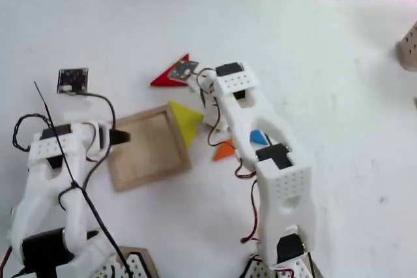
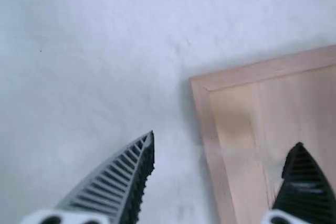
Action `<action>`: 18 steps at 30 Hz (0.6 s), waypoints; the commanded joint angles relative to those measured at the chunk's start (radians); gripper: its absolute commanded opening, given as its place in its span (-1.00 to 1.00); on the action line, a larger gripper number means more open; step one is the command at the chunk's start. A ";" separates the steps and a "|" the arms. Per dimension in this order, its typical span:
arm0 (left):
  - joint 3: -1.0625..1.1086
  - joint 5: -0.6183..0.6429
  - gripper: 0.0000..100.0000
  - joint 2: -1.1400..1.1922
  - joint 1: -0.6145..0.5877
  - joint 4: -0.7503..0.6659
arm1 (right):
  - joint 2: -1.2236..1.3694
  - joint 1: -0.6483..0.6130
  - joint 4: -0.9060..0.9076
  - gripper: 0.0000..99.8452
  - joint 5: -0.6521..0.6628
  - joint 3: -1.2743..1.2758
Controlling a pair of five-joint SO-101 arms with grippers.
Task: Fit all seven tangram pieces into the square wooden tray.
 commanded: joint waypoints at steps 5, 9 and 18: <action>-0.008 -0.009 -0.25 -0.031 -0.008 -0.021 | -0.005 -0.018 0.005 -0.69 0.012 -0.035; -0.008 -0.009 -0.25 -0.031 -0.008 -0.021 | -0.004 -0.016 0.007 -0.65 0.012 -0.035; -0.008 -0.009 -0.25 -0.031 -0.008 -0.021 | -0.010 -0.010 0.007 -0.73 0.003 -0.034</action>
